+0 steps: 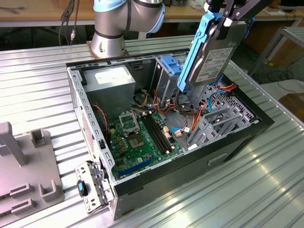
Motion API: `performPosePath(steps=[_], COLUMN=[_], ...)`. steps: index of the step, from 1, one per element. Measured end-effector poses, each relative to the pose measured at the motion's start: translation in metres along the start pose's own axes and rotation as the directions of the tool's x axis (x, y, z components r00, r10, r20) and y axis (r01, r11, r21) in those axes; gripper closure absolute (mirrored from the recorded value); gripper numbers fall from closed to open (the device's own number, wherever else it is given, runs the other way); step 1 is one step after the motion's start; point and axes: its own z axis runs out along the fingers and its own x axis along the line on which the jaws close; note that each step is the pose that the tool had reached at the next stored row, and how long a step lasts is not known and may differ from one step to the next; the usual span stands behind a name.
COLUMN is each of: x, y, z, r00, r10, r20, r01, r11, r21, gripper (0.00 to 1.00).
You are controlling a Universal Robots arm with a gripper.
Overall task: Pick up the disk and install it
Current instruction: 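Insert the disk into the insertion slot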
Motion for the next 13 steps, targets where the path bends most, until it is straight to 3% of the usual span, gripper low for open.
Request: performPosePath(steps=[3, 8, 13], x=[0.0064, 0.0104, 0.0167], y=[-0.0093, -0.0297, -0.0403], z=[0.0015, 0.0041, 0.0054], r00=[1.0000, 1.0000, 1.0000], r10=[0.000, 0.000, 0.000], r20=[0.0000, 0.0000, -0.0004], r01=[0.000, 0.000, 0.000], r11=[1.0000, 1.0000, 1.0000], r21=[0.0000, -0.0001, -0.0001], gripper=[0.64, 0.64, 0.64])
